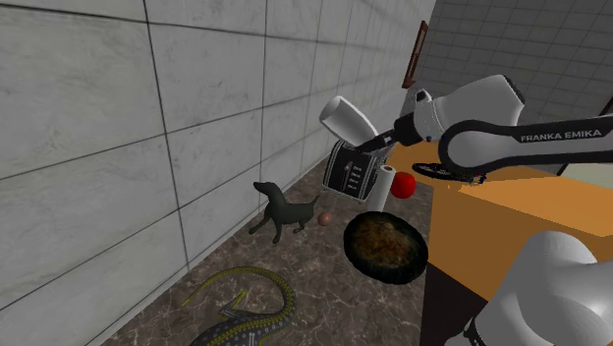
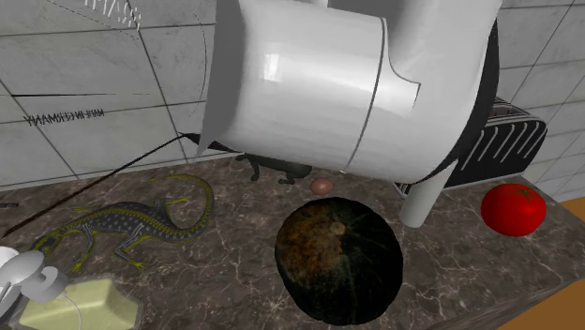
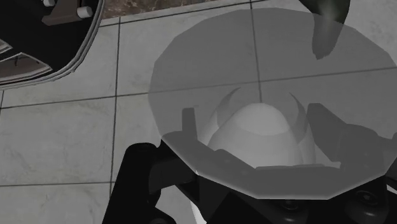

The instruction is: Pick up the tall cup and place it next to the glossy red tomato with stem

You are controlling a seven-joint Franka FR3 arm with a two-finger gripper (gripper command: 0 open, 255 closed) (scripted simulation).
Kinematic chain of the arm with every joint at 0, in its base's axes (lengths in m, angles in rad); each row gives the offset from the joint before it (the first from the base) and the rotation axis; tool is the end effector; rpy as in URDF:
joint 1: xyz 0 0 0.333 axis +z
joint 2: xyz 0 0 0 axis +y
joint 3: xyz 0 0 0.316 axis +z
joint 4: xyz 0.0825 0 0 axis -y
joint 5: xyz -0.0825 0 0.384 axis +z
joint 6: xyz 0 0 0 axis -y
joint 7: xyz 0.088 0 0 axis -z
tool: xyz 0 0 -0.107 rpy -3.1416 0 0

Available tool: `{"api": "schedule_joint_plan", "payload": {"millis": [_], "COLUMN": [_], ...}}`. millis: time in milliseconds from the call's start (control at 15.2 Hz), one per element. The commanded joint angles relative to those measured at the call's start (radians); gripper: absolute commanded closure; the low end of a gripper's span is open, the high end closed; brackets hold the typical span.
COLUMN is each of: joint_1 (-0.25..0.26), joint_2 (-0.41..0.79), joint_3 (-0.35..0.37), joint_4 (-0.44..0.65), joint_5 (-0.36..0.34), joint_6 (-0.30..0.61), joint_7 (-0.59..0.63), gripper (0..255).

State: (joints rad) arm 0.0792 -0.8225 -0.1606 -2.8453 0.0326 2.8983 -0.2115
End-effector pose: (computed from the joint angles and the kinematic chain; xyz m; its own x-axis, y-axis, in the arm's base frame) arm 0.3448 -0.0334 0.5103 0.6364 0.0701 0.7682 0.0910 -0.9957 0.0155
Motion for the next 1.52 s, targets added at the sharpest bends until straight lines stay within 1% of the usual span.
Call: {"api": "schedule_joint_plan", "payload": {"millis": [0, 396, 858, 1122, 1320, 1386, 1452], "joint_1": [-0.005, -0.037, -0.067, -0.064, -0.051, -0.047, -0.046], "joint_2": [-0.050, -0.133, -0.169, -0.166, -0.156, -0.154, -0.153], "joint_3": [-0.070, -0.269, -0.484, -0.599, -0.683, -0.698, -0.707], "joint_4": [-0.011, -0.002, 0.076, 0.150, 0.217, 0.231, 0.221], "joint_5": [-0.011, -0.049, -0.090, -0.108, -0.118, -0.119, -0.121], "joint_6": [-0.038, -0.135, -0.253, -0.320, -0.370, -0.379, -0.368], "joint_7": [-0.064, -0.246, -0.442, -0.542, -0.611, -0.624, -0.630], "gripper": [255, 255, 255, 255, 255, 255, 255]}}
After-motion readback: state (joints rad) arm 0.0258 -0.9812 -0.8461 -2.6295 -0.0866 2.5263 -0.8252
